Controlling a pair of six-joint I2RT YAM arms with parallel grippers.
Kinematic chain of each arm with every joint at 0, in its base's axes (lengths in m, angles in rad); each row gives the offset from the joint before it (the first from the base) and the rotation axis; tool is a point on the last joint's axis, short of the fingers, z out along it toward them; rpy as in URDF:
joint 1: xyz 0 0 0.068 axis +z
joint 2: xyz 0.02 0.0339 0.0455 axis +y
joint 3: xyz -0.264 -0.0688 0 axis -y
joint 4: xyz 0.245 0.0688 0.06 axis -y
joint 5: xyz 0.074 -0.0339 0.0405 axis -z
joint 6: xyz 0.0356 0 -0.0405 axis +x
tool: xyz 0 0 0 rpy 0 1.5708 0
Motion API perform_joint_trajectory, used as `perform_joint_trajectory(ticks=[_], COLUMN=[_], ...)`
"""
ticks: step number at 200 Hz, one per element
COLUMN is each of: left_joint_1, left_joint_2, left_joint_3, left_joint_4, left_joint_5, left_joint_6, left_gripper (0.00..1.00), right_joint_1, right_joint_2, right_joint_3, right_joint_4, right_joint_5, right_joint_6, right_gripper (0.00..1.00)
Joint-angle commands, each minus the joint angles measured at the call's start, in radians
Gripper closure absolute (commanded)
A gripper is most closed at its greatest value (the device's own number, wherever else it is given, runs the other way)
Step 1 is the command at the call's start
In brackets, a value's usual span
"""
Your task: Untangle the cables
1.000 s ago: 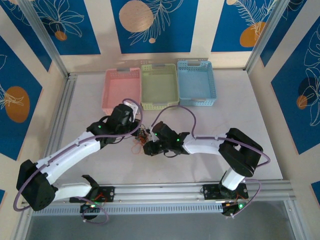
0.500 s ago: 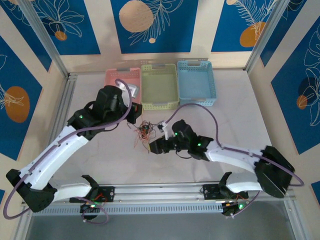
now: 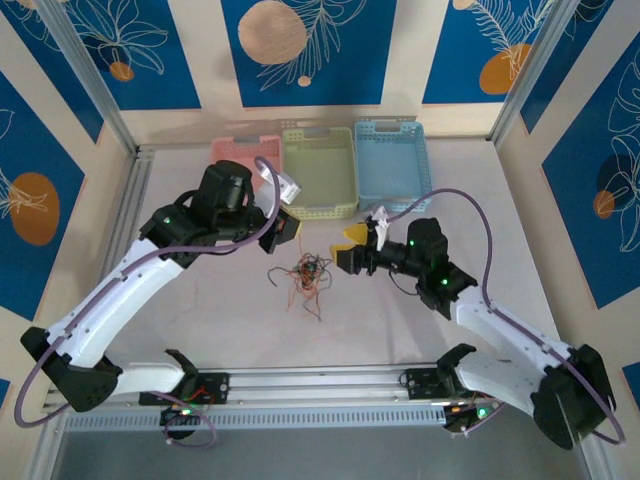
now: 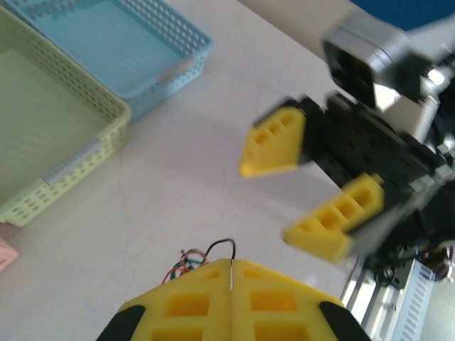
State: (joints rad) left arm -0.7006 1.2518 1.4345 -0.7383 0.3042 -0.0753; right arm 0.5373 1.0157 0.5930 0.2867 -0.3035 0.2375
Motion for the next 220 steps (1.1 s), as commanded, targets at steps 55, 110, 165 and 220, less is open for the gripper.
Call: perform_joint_trajectory(ticks=[55, 110, 165, 220], left_joint_1=[0.007, 0.018, 0.044, 0.067], left_joint_2=[-0.055, -0.064, -0.072, -0.089], left_joint_3=[-0.112, -0.137, -0.159, -0.184], left_joint_4=[0.094, 0.115, 0.14, 0.168], left_joint_5=[0.059, 0.035, 0.032, 0.028], left_joint_6=[0.057, 0.053, 0.037, 0.022], left_gripper=[1.0, 1.0, 1.0, 1.0], right_joint_1=[-0.029, 0.061, 0.121, 0.159], right_joint_2=[0.216, 0.278, 0.34, 0.407], right_joint_3=[0.072, 0.175, 0.223, 0.204], right_joint_4=[-0.035, -0.218, -0.276, -0.252], right_joint_5=[-0.315, -0.245, -0.18, -0.102], right_joint_6=[-0.247, -0.374, -0.414, -0.399], right_gripper=[0.36, 0.35, 0.38, 0.39])
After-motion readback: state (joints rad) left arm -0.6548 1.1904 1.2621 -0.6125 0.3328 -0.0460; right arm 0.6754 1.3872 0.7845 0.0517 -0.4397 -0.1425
